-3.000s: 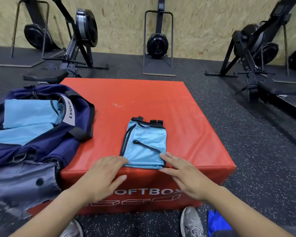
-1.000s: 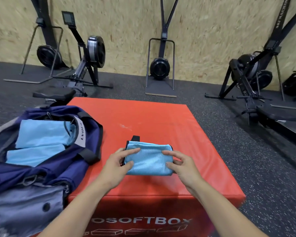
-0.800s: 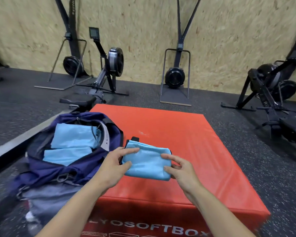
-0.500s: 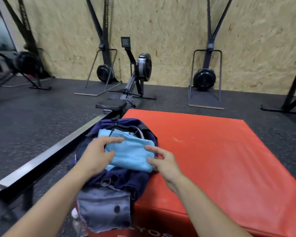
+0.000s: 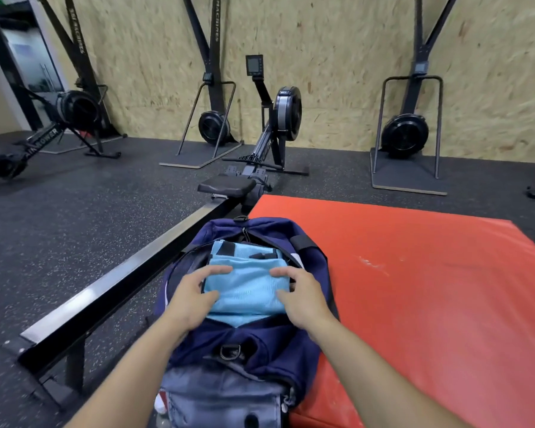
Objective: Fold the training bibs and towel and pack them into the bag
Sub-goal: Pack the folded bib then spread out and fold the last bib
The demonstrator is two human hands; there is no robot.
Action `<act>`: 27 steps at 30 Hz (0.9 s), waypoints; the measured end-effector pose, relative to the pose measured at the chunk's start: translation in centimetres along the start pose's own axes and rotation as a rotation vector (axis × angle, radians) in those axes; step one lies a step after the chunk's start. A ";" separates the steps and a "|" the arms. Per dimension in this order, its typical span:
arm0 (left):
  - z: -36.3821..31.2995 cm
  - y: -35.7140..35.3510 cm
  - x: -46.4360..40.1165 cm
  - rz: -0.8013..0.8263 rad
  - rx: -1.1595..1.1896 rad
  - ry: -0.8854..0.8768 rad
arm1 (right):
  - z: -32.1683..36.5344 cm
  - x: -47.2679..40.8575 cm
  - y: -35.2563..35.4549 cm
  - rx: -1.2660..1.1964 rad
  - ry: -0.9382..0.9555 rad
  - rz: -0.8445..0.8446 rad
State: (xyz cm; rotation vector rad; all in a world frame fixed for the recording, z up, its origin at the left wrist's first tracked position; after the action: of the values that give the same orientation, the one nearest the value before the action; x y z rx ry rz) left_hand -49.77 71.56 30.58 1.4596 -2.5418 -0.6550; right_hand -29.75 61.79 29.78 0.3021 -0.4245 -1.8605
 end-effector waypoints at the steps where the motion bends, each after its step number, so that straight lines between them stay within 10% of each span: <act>1: 0.6 -0.3 0.0 -0.006 -0.021 -0.004 | 0.1 -0.1 -0.4 0.100 0.019 0.020; 8: -6.2 0.8 0.4 -0.403 -0.748 -0.418 | 2.6 -1.5 -1.2 0.407 -0.008 0.007; 14: -2.8 -3.4 -4.7 -0.092 -0.990 -0.385 | 4.3 -4.4 -5.1 0.880 0.110 -0.010; 27: 2.9 -4.9 -6.4 0.109 -0.626 -0.312 | 0.7 -6.6 -7.2 0.906 0.150 -0.124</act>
State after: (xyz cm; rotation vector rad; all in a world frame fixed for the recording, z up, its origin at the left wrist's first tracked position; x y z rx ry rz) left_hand -43.52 75.76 26.45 1.0522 -2.2569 -1.5801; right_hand -34.12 70.18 27.28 1.0826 -1.1509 -1.6417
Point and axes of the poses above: each hand's wrist, its own x-axis away from the middle knuckle, its own y-axis out of the back of the hand, z = x × y, the point moved 9 cm from there along -x, towards the middle knuckle, and after that the axes turned 8 degrees about z, right-handed, at the moved point
